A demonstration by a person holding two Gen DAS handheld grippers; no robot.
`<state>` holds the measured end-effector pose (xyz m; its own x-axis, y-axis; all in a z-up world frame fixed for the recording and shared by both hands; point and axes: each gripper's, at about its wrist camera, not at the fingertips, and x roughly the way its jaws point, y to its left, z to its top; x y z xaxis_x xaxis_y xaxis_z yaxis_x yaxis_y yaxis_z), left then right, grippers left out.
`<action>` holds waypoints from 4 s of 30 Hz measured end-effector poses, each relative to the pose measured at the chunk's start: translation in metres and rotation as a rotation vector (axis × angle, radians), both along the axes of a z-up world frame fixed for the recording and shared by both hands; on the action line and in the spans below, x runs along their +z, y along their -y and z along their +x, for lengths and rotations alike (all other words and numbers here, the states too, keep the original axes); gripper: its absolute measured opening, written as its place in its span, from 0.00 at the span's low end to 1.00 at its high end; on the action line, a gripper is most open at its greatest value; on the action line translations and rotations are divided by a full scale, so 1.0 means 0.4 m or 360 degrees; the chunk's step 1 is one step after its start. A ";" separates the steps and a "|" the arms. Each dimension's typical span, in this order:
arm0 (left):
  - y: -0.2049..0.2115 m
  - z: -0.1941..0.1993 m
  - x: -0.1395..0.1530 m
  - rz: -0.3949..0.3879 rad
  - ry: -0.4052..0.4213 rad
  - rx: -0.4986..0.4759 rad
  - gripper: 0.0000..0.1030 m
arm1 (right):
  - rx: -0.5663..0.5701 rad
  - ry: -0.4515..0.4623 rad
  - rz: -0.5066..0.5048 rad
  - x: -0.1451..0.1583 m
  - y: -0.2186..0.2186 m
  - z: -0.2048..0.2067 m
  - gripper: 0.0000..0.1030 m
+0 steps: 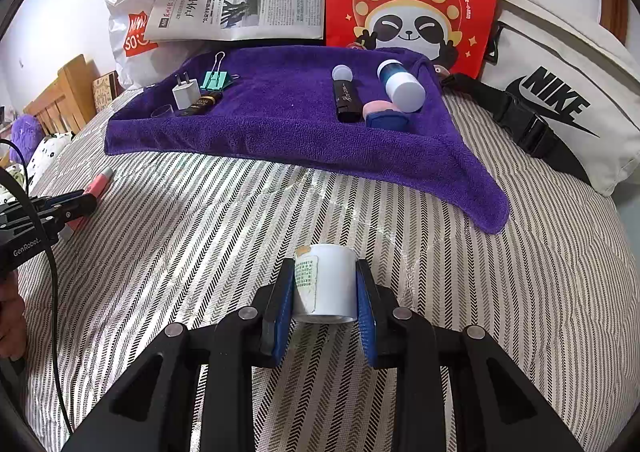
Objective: Organize rigid objects
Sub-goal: 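Carry the pink highlighter toward the towel with the left gripper while the right holds the white jar, then lower the highlighter onto the towel beside the bottle and open the left gripper, then lower the white jar onto the towel and open the right gripper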
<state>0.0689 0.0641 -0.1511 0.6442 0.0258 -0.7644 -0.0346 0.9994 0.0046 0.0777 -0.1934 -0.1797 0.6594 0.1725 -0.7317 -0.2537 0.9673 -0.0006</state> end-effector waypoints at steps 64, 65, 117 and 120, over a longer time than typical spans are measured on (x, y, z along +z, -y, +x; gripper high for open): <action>0.152 0.450 0.085 -0.0185 -0.0179 -0.0205 0.16 | 0.0082 0.0004 0.0114 0.178 0.066 0.189 0.28; 0.154 0.461 0.080 -0.0184 -0.0183 -0.0203 0.16 | 0.0082 0.0002 0.0116 0.174 0.065 0.189 0.28; -0.022 0.177 0.158 -0.0257 -0.0081 -0.0092 0.41 | 0.0173 -0.0137 0.0053 0.095 -0.118 0.352 0.28; -0.039 0.164 0.158 -0.0305 -0.0078 -0.0115 0.41 | 0.0169 -0.0174 0.0039 0.076 -0.137 0.367 0.28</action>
